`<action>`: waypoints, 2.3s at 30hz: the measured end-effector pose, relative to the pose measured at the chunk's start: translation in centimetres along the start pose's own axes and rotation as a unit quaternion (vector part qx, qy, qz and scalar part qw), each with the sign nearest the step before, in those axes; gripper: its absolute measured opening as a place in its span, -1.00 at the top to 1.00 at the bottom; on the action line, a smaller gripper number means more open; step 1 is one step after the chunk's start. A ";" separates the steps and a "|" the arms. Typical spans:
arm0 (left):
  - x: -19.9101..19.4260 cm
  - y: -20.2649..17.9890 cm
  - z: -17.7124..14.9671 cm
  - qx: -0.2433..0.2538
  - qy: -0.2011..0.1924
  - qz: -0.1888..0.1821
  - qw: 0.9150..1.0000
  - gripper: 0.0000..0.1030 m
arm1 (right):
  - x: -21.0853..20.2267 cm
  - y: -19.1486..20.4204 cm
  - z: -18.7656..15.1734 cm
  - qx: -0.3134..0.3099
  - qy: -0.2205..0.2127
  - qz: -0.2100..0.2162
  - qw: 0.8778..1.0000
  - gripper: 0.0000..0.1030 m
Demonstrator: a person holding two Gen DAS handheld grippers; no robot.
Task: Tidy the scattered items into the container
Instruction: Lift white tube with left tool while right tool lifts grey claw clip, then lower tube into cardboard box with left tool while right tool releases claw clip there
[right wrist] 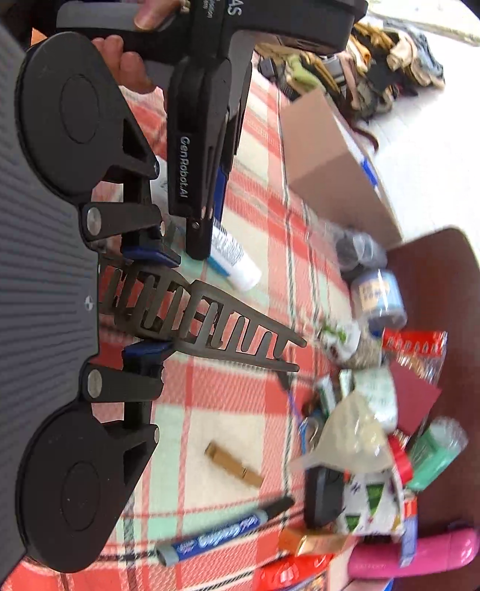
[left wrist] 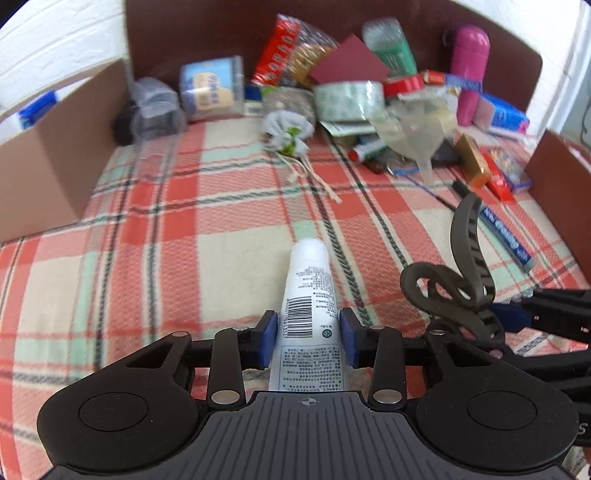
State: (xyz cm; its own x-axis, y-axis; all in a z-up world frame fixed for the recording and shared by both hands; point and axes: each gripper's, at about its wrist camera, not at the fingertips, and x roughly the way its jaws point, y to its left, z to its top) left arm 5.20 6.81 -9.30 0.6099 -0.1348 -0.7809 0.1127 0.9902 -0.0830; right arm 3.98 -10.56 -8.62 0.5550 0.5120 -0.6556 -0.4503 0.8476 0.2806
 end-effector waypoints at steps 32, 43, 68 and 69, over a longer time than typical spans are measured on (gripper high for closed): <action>0.1 2.5 -3.1 0.026 0.023 0.001 0.999 0.18 | -1.3 4.2 1.7 -0.050 -0.021 -0.009 0.999 0.12; -2.0 4.6 -2.6 -0.022 0.007 0.015 1.000 0.42 | -0.8 4.3 1.6 -0.064 -0.014 0.014 0.998 0.12; -17.1 17.3 7.3 -0.107 -0.181 0.117 0.971 0.40 | 2.9 19.9 18.8 -0.245 -0.051 0.151 0.956 0.12; -17.4 17.9 8.1 -0.106 -0.186 0.123 0.969 0.40 | 3.2 20.5 19.9 -0.248 -0.053 0.150 0.956 0.12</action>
State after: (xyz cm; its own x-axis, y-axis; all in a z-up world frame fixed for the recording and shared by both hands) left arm 2.99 26.61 7.83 0.8425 0.1419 -0.5196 -0.2124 0.9740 -0.0785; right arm 10.41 11.18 8.96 0.4051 0.7543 -0.5166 -0.8618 0.5037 0.0597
